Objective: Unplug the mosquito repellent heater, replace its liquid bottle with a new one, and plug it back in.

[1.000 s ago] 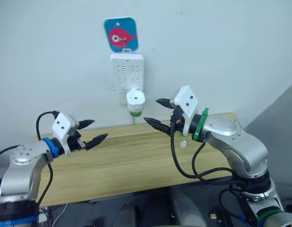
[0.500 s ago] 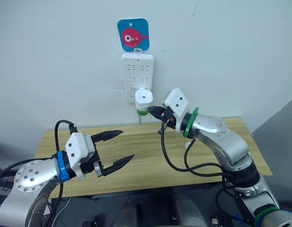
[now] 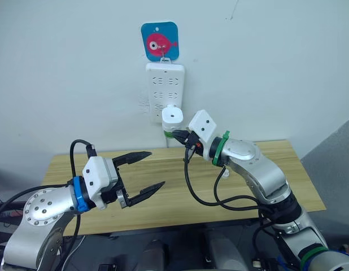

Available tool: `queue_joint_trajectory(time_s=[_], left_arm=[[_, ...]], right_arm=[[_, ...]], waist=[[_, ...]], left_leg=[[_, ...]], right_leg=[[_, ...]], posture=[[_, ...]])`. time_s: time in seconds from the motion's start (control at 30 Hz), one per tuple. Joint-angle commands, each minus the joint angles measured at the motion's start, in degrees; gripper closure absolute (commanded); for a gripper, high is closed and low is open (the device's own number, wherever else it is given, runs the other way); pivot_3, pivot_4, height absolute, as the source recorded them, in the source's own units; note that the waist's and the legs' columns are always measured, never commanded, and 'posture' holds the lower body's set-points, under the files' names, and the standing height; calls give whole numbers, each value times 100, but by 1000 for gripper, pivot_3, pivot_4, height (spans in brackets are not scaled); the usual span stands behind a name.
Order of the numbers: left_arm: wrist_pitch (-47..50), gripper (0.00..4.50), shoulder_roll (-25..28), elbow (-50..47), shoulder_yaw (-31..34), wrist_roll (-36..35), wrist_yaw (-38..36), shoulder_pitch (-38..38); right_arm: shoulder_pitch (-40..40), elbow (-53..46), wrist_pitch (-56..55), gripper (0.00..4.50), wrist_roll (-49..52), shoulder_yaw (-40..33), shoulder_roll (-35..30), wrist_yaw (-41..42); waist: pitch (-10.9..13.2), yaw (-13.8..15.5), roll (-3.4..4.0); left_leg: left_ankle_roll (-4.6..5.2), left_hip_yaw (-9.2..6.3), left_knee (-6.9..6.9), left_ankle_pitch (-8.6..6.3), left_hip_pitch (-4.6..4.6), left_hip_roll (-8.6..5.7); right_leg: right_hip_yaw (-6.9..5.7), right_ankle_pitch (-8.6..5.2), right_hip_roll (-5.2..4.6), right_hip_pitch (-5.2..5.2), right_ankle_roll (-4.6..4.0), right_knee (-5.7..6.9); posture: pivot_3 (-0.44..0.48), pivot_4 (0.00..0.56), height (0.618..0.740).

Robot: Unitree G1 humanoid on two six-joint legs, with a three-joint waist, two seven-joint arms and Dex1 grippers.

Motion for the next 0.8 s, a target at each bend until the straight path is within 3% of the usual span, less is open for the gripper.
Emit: queue_joint_trajectory(time_s=[0.03,0.8], left_arm=[[-136,343,17,-82,-74,-15,-9,-101],[-103,343,39,81,-282,49,16,-385]], right_arm=[[-111,9,-146,4438,-121,-100,95,-110],[-142,194,-80,4438,-349,-301,477,-507]], waist=[[0,1,0],[0,-10,0]], left_leg=[[0,0,0,0,0,0],[0,0,0,0,0,2]], right_leg=[[0,0,0,0,0,0],[2,0,3,-1,-1,1]], posture=[[-103,147,730],[-109,148,730]])
